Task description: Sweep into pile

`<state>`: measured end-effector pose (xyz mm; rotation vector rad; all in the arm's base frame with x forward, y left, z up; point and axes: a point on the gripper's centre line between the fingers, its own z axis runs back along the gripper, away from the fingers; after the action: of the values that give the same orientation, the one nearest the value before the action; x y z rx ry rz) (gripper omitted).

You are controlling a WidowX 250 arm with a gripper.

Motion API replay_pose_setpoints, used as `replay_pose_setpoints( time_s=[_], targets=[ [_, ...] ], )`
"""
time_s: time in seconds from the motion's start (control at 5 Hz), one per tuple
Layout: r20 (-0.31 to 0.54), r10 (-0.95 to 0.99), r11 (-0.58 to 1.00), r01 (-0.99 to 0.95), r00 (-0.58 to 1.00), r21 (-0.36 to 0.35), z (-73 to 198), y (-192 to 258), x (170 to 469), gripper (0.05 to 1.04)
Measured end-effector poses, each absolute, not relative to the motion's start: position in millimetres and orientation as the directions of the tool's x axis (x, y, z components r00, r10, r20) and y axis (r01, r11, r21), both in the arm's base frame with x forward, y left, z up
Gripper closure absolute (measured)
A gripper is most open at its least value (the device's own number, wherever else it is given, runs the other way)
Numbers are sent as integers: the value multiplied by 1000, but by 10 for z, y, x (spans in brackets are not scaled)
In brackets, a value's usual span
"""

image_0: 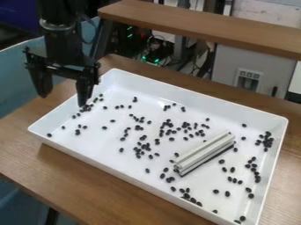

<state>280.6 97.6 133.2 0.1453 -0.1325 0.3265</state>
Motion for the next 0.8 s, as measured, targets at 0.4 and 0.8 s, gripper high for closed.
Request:
replay_pose_setpoints(
  time_s=[0.4,0.8],
  targets=[
    [93,101,987,-112,991,118,997,662,3131,83],
    [120,-260,964,252,958,81,690,-130,3555,83]
  ],
)
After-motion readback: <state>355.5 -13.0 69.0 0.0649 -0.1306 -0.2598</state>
